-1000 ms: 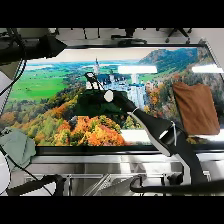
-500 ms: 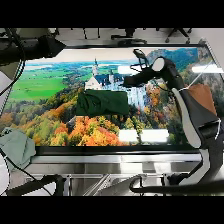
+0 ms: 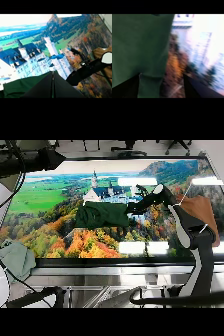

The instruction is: Fold the shirts.

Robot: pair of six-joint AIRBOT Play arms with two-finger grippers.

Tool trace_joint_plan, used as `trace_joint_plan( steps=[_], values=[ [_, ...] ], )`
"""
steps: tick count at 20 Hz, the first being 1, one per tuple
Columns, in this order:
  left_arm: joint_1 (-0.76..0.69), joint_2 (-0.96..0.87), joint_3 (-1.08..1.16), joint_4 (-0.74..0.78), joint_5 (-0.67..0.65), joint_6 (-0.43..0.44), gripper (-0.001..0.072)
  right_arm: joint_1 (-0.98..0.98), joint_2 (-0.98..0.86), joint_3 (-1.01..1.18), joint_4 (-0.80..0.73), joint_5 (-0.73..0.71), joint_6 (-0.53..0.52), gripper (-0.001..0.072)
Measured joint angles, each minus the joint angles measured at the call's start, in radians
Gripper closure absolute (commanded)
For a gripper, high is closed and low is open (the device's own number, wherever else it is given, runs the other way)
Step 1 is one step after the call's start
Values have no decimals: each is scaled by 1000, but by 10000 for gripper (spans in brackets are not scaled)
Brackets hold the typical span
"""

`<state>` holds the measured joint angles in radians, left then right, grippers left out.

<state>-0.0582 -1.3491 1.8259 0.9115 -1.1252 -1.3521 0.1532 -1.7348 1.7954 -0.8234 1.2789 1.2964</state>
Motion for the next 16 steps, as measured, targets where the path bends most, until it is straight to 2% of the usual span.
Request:
trace_joint_plan(
  steps=[1,2,6,7,8,16],
  values=[
    [0,0,0,0,0,0,695,3,-16,-1,55,3,-23,122],
    [0,0,0,0,0,0,695,6,-30,-2,93,5,-43,161],
    [0,0,-1,0,0,-1,695,8,-56,-2,191,2,-95,161],
    [0,0,-1,0,0,-1,695,6,-56,0,199,3,-102,138],
    [0,0,-1,1,0,-1,695,2,-53,1,209,6,-108,45],
    [-3,0,-1,2,-5,-4,695,-12,-32,5,254,48,-122,24]
  ],
)
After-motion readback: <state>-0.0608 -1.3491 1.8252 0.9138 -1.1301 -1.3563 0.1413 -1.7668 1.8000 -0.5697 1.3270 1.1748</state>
